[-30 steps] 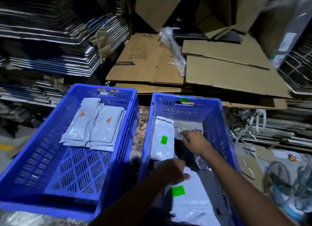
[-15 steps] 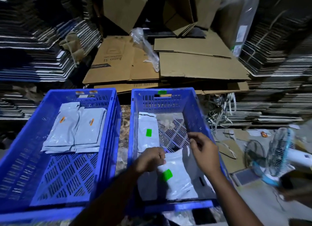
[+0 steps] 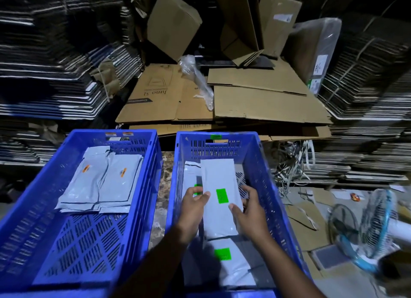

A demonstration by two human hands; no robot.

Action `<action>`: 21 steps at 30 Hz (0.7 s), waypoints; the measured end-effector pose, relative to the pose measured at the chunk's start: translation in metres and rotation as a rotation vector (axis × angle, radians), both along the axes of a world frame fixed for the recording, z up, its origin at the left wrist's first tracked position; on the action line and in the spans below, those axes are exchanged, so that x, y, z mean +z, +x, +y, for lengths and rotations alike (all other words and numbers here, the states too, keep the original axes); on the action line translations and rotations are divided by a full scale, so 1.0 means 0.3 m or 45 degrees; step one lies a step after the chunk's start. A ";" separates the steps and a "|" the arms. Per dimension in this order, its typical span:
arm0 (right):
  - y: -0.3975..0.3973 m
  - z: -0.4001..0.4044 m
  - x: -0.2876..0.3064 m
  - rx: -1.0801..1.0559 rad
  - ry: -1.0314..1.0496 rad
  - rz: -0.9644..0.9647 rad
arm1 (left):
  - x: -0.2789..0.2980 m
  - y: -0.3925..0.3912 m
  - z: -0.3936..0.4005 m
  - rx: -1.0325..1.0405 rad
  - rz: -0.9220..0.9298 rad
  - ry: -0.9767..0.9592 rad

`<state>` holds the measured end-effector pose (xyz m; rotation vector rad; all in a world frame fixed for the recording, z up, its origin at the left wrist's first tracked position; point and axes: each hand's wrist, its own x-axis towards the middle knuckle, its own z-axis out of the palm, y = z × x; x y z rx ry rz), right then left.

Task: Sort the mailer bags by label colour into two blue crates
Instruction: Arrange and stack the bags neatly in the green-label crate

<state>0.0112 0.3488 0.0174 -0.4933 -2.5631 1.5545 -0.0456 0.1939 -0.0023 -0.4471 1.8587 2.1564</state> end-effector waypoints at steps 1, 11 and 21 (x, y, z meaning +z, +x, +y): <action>-0.024 0.014 -0.001 -0.033 0.023 -0.015 | -0.008 -0.004 0.003 -0.046 -0.039 0.030; -0.389 0.059 -0.101 -0.019 0.217 -0.373 | -0.101 -0.172 0.087 -0.382 -0.067 -0.605; -0.522 0.074 -0.354 0.262 0.905 -0.541 | -0.265 -0.261 0.113 -0.883 0.183 -1.307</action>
